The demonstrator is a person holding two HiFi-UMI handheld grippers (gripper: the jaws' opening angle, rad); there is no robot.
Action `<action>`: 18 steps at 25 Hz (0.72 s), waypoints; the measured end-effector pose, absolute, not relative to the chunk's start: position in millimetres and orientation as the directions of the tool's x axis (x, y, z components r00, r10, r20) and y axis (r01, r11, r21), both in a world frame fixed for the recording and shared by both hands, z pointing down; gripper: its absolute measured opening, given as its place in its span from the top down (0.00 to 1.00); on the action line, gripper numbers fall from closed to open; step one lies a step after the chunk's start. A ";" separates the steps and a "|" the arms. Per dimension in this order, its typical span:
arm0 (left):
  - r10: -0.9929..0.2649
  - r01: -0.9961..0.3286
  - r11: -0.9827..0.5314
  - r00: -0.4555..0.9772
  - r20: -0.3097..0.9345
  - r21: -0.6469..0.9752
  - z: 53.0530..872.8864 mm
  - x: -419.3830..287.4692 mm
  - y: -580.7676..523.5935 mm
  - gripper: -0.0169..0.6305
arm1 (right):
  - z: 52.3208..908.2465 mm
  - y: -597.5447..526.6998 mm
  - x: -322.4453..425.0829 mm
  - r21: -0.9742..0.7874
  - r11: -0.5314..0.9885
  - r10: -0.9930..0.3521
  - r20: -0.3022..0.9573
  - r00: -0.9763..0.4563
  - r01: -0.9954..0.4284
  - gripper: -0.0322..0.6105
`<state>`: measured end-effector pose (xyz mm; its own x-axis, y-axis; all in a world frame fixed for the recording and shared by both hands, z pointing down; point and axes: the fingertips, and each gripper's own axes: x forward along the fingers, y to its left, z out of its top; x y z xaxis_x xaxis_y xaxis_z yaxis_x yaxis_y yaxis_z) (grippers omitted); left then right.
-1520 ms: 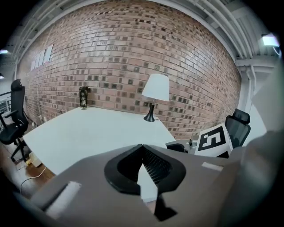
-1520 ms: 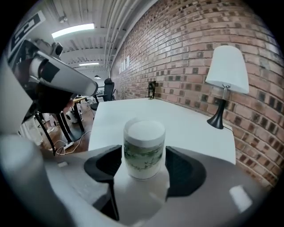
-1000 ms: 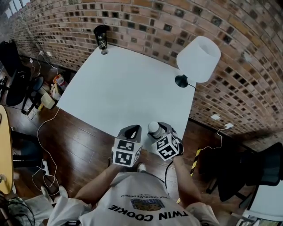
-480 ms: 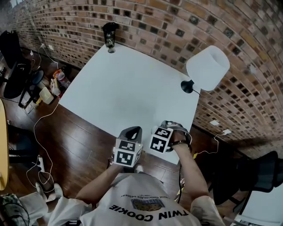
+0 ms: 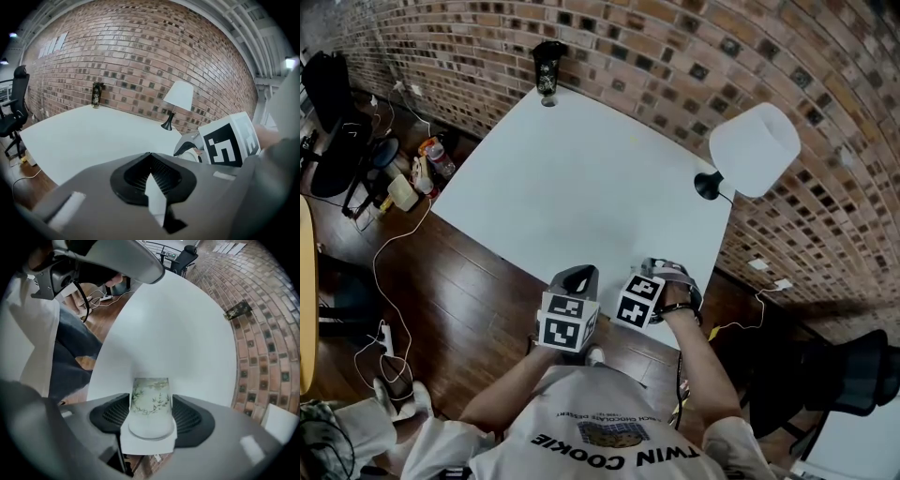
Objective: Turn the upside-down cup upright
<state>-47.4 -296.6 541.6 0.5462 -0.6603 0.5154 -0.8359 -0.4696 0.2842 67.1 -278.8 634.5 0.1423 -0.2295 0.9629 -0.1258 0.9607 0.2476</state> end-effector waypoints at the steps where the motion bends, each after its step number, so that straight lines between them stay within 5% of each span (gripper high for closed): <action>1: -0.659 -0.835 -0.470 0.547 0.516 0.285 541.6 -47.1 -296.1 0.96 | 634.3 -279.0 66.9 0.261 0.956 -0.243 0.961 0.133 -0.133 0.50; 12: -0.641 -0.819 -0.500 0.568 0.516 0.280 541.1 -28.8 -295.4 0.96 | 615.9 -284.0 72.7 0.356 0.902 -0.367 0.930 0.001 -0.245 0.50; 18: -0.630 -0.808 -0.519 0.581 0.515 0.278 538.8 -13.6 -294.1 0.96 | 599.6 -283.6 78.7 0.308 0.848 -0.403 0.903 -0.148 -0.431 0.50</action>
